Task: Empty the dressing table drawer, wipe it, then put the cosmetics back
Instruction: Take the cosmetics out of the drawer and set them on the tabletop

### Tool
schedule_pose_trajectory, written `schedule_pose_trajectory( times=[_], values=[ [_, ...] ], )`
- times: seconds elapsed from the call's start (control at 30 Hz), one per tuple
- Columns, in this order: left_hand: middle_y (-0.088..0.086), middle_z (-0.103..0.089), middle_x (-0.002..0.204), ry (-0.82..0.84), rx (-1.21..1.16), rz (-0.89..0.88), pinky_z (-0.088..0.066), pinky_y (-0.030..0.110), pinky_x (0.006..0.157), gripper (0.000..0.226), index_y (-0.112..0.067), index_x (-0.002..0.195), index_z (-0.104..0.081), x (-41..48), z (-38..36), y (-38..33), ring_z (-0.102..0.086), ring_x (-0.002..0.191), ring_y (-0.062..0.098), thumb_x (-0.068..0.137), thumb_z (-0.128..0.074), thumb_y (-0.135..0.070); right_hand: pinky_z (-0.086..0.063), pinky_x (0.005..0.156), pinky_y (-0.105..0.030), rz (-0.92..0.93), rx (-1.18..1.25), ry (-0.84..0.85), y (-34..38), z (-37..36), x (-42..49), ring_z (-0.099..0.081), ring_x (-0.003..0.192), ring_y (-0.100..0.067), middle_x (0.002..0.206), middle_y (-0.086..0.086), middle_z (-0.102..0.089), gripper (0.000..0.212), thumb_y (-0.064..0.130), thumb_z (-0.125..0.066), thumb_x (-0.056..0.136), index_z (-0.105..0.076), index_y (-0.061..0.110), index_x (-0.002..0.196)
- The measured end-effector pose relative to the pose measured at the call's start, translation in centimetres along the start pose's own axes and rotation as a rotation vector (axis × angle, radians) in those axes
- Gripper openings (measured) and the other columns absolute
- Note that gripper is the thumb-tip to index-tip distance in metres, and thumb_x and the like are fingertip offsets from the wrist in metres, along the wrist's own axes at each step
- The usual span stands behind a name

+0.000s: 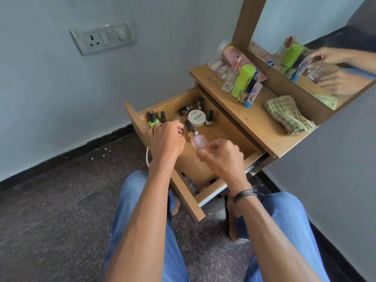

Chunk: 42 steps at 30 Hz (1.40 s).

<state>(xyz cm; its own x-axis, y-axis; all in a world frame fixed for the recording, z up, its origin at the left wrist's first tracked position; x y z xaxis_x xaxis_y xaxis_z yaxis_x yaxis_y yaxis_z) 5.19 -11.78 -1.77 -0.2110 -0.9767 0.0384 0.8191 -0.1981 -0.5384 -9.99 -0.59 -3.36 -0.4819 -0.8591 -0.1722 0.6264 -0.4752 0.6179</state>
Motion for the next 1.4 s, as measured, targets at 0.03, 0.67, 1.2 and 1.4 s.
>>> schedule_pose_trajectory(
  times=[0.03,0.67,1.2,1.4],
  values=[
    [-0.003,-0.073,0.115,-0.005,-0.038,0.014,-0.031,0.039,0.103,0.036,-0.026,0.125,-0.067,0.1,0.1,0.1,-0.053,0.122,0.021,0.096,-0.059,-0.006,-0.052,0.051,-0.011,0.028,0.075,-0.047,0.2,1.8,-0.2,-0.064,0.065,-0.002,0.080,0.013,-0.065,0.020,0.041,-0.075,0.086,-0.068,0.026,0.097],
    [-0.009,-0.073,0.113,-0.006,0.039,0.000,-0.032,0.041,0.100,0.027,-0.033,0.124,-0.066,-0.2,-0.3,-0.6,-0.053,0.122,0.020,0.097,-0.065,-0.030,-0.057,0.086,-0.046,-0.036,0.266,-0.635,-3.9,12.8,4.2,-0.066,0.098,-0.020,0.098,0.016,-0.071,0.046,0.050,-0.067,0.069,-0.071,0.028,0.109],
    [0.014,-0.040,0.149,0.279,0.238,-0.061,-0.040,0.048,0.107,0.058,-0.009,0.147,-0.041,6.3,-9.1,-5.5,-0.038,0.134,0.035,0.093,-0.061,-0.015,-0.054,0.099,-0.039,0.000,0.404,-0.614,-5.5,13.4,3.5,-0.065,0.108,-0.011,0.121,0.006,-0.067,0.063,0.021,-0.071,0.072,-0.059,0.019,0.134],
    [0.015,-0.041,0.146,0.198,0.240,-0.078,-0.044,0.044,0.102,0.061,-0.009,0.146,-0.043,7.8,-9.9,-5.3,-0.039,0.130,0.035,0.091,-0.068,-0.015,-0.057,0.091,-0.038,0.034,0.499,-0.661,-5.8,13.6,3.6,-0.067,0.098,-0.012,0.109,0.004,-0.066,0.056,0.015,-0.070,0.073,-0.057,0.018,0.128]
  ],
)
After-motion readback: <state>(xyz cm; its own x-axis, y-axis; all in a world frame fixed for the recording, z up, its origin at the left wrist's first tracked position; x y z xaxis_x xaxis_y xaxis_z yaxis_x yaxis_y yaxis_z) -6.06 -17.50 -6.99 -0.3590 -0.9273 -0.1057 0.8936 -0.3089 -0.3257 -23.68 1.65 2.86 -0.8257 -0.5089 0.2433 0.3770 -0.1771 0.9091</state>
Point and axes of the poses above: each hand's wrist, its own x-axis towards the middle knuckle, its own z-axis out of the back of the hand, y = z × x, the point moved 10 cm from there along x, towards the middle knuckle
